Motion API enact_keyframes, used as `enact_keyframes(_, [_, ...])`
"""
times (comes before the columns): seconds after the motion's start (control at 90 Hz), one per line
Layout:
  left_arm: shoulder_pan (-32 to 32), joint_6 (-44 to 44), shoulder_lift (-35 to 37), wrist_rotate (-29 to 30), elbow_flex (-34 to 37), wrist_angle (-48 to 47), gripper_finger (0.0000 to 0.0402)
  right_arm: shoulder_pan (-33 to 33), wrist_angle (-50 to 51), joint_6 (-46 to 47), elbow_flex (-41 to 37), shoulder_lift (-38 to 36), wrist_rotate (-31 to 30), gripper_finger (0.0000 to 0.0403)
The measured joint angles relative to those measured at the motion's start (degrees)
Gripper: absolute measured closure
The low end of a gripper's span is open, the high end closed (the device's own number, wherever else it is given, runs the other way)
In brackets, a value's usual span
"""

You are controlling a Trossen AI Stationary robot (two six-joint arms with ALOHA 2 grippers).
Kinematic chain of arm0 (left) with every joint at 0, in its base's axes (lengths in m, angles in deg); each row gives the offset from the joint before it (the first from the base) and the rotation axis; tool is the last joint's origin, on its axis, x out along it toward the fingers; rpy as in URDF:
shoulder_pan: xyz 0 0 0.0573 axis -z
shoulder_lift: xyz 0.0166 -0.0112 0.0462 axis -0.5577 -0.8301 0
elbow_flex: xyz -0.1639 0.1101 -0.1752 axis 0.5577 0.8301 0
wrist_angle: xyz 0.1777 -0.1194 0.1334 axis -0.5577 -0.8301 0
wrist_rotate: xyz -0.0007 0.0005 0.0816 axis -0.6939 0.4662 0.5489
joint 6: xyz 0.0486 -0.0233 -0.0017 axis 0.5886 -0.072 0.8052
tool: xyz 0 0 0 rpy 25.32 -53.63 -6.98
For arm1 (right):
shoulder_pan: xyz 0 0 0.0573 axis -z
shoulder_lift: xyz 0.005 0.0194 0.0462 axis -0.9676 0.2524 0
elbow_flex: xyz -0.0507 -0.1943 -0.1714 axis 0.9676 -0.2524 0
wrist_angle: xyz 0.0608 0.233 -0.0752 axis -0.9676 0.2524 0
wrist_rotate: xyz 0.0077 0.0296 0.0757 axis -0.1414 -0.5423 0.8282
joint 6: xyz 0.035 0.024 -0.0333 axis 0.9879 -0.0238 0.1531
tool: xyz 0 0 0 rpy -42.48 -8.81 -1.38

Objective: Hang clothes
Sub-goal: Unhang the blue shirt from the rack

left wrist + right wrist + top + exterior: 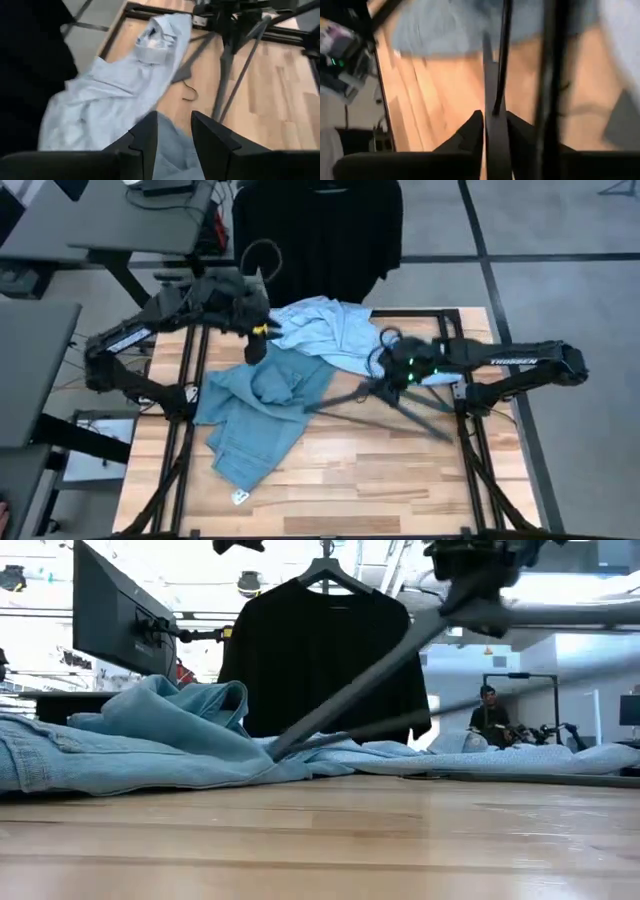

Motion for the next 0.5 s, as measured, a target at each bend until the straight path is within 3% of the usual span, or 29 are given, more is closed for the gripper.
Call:
enact_keyframes(0.222, [1.93, -3.41, 3.71, 0.28, 6.94, -1.97, 0.0302, -0.52, 1.8, 10.26, -1.49, 4.66, -0.05, 0.0288])
enact_keyframes(0.344, [1.64, -8.77, 3.72, 1.06, 6.94, -4.43, 0.0302, 0.9, -0.14, 17.36, -1.53, 5.03, 4.76, 0.0253])
enact_keyframes(0.5, [-0.68, -13.28, 4.38, 1.49, 6.94, -4.05, 0.0302, 4.31, 1.85, 16.45, -0.42, 4.17, 5.63, 0.0185])
